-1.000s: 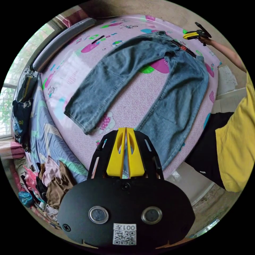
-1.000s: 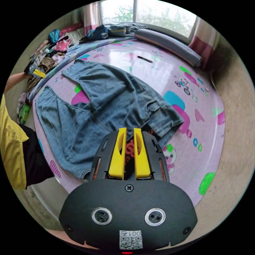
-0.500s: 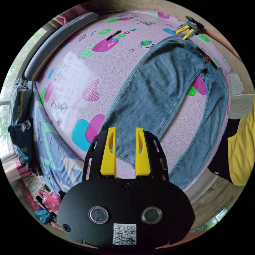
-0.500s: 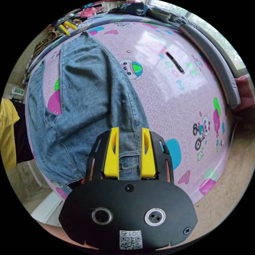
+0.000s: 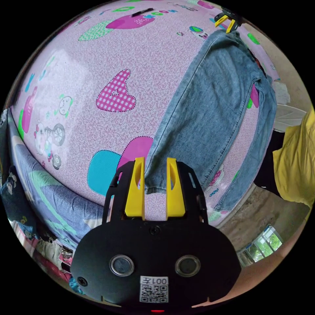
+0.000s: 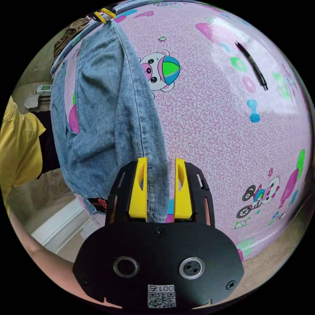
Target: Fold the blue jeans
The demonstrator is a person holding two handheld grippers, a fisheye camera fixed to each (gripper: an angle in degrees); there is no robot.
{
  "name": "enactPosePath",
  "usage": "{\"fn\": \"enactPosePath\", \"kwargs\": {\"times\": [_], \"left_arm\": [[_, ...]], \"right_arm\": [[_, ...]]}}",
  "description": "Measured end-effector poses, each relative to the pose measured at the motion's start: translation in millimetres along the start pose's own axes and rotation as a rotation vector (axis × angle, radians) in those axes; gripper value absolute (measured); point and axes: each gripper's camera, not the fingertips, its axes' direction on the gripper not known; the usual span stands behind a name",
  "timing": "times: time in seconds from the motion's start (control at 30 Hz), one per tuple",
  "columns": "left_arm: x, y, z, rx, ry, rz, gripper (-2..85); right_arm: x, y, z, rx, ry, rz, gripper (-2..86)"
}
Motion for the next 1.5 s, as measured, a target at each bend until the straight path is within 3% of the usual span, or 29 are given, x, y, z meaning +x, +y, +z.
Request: {"fn": "enactPosePath", "kwargs": {"times": [0.47,0.57,1.03,1.33,1.5], "left_arm": [[-34,-29,23,-0.096,0.027,0.018,2.4],[-30,-30,26,-0.111,0.029,0.037,0.8],[5,-9,25,-0.1,0.008,0.064,-1.6],[89,55,0,0.029,-0.165,0.015,-1.6],[163,106,-22,0.1,-0.259,-0.01,-1.2]], "right_arm": [[37,-29,1,-0.07,-0.085,-0.028,10.5],[39,-31,5,-0.092,-0.16,-0.031,8.7],[19,-28,2,-0.056,-0.157,-0.028,1.6],[-55,9,-22,0.076,-0.067,0.056,1.0],[-151,42,-40,0.145,0.082,0.102,0.9]]}}
